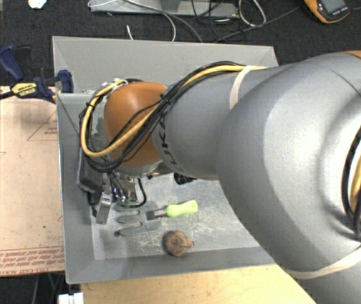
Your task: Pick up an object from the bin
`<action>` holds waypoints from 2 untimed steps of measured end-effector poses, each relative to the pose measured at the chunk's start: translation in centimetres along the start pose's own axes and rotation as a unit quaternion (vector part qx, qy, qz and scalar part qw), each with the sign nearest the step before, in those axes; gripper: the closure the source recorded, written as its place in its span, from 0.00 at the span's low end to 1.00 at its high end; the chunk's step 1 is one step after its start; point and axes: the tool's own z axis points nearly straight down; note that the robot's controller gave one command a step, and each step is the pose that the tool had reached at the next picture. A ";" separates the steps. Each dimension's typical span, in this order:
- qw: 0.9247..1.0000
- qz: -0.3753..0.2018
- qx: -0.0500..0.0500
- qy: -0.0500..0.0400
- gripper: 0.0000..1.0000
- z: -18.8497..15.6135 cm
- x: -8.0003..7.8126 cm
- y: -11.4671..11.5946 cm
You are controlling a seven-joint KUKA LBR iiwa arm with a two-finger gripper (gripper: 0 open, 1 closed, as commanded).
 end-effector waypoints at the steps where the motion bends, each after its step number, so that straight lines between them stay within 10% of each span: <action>1: 0.994 0.105 0.002 0.002 0.00 2.7 0.1 -1.7; 2: 0.993 0.114 -0.001 0.000 1.00 3.1 -2.1 -1.3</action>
Offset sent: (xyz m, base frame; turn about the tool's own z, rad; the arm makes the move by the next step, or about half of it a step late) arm 0.0175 -0.0184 -0.0314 0.2304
